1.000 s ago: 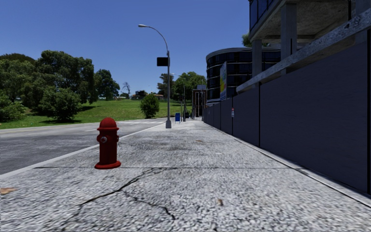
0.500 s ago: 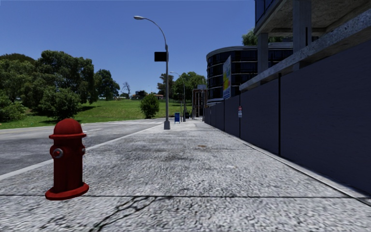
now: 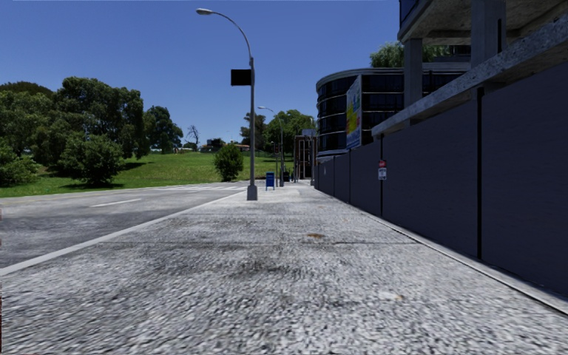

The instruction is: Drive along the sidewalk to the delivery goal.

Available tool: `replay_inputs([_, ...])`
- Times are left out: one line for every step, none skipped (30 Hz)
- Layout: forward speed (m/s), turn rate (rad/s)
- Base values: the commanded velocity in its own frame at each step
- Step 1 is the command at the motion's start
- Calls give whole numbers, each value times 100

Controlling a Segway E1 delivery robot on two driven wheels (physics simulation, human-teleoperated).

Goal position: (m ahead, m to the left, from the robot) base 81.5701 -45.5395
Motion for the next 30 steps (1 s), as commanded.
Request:
replay_inputs([200,0])
replay_inputs([200,0])
replay_inputs([200,0])
replay_inputs([200,0])
replay_inputs([200,0])
replay_inputs([200,0])
replay_inputs([200,0])
replay_inputs([200,0])
replay_inputs([200,0])
replay_inputs([200,0])
replay_inputs([200,0])
replay_inputs([200,0])
replay_inputs([200,0])
replay_inputs([200,0])
replay_inputs([200,0])
replay_inputs([200,0])
replay_inputs([200,0])
replay_inputs([200,0])
replay_inputs([200,0])
replay_inputs([200,0])
replay_inputs([200,0])
replay_inputs([200,0])
replay_inputs([200,0])
replay_inputs([200,0])
replay_inputs([200,0])
replay_inputs([200,0])
replay_inputs([200,0])
replay_inputs([200,0])
replay_inputs([200,0])
replay_inputs([200,-9])
